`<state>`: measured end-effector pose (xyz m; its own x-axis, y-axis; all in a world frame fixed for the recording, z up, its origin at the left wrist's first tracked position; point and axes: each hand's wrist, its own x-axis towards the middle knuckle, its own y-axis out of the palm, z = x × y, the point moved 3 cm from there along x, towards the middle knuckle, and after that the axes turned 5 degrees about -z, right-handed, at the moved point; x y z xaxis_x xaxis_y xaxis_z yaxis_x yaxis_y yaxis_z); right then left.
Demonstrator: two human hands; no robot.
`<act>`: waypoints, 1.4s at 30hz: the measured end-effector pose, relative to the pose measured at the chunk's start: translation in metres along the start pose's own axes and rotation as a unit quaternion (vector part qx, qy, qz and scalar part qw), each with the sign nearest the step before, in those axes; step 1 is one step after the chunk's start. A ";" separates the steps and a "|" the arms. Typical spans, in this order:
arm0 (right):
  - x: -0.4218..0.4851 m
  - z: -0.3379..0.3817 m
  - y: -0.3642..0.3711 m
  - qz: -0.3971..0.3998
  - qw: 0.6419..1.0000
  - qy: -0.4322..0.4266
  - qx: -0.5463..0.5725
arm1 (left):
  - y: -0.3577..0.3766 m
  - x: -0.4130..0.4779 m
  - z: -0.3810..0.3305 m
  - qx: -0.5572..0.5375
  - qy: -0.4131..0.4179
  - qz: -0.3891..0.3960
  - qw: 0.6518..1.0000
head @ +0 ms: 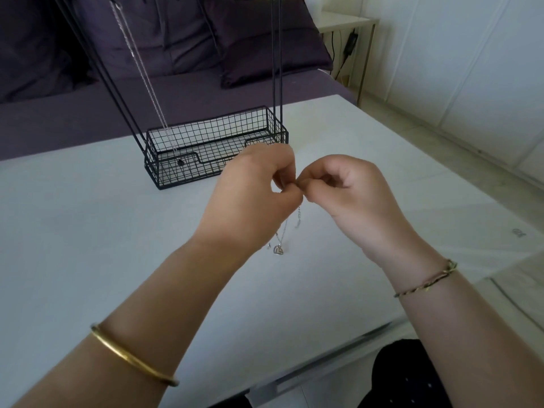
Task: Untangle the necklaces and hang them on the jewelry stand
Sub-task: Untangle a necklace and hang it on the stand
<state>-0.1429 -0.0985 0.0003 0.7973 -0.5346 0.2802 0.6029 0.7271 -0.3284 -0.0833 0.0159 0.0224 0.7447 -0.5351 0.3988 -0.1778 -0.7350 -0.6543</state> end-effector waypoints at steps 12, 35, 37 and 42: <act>0.001 -0.006 -0.004 -0.009 0.991 0.085 0.101 | -0.001 0.001 0.010 -0.179 -0.120 0.043 0.976; 0.002 0.006 -0.001 0.006 0.968 -0.145 -0.203 | 0.001 0.000 0.006 -0.033 -0.079 0.064 0.994; 0.003 0.005 -0.001 0.014 0.977 -0.124 -0.171 | 0.002 -0.001 0.006 -0.031 -0.077 0.083 0.993; 0.005 -0.004 -0.001 0.030 0.999 0.020 0.006 | 0.002 0.001 0.007 -0.084 -0.086 0.106 0.987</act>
<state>-0.1400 -0.1035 -0.0011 0.8328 -0.5065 0.2235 0.5536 0.7632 -0.3332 -0.0785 0.0170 0.0170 0.7748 -0.6163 0.1411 -0.4346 -0.6813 -0.5890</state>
